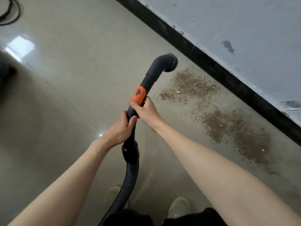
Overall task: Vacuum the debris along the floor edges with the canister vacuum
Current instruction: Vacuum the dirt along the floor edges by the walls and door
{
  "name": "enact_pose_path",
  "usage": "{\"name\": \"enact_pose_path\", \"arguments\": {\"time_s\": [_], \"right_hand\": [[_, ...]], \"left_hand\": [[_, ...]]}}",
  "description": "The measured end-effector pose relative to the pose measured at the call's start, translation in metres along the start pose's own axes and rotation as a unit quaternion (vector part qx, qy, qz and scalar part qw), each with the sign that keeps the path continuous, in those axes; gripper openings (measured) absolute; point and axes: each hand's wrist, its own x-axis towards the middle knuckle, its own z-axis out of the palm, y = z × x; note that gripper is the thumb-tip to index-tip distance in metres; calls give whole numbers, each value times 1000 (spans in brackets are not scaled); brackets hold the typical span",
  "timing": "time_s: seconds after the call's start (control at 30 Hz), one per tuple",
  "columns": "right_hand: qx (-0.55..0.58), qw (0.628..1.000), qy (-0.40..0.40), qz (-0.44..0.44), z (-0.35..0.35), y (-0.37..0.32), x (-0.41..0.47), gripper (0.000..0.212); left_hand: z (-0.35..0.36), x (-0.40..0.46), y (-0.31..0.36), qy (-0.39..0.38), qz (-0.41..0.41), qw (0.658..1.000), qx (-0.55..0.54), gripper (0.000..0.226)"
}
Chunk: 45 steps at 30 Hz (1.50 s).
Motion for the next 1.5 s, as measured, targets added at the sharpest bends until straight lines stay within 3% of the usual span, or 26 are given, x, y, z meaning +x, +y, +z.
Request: {"name": "enact_pose_path", "arguments": {"time_s": [0.3,0.67,1.17,1.5], "right_hand": [[-35,999,5,27,34,77,82,51],[-21,999,6,27,47,103,92,48],[127,982,-99,102,101,100,40,29],[111,989,-40,89,81,106,37,30]], "left_hand": [[58,89,-77,70,-16,990,-124,37],[76,99,-102,126,9,988,-86,41],[40,51,-158,143,4,990,3,44],[58,51,-137,96,16,995,-10,48]]}}
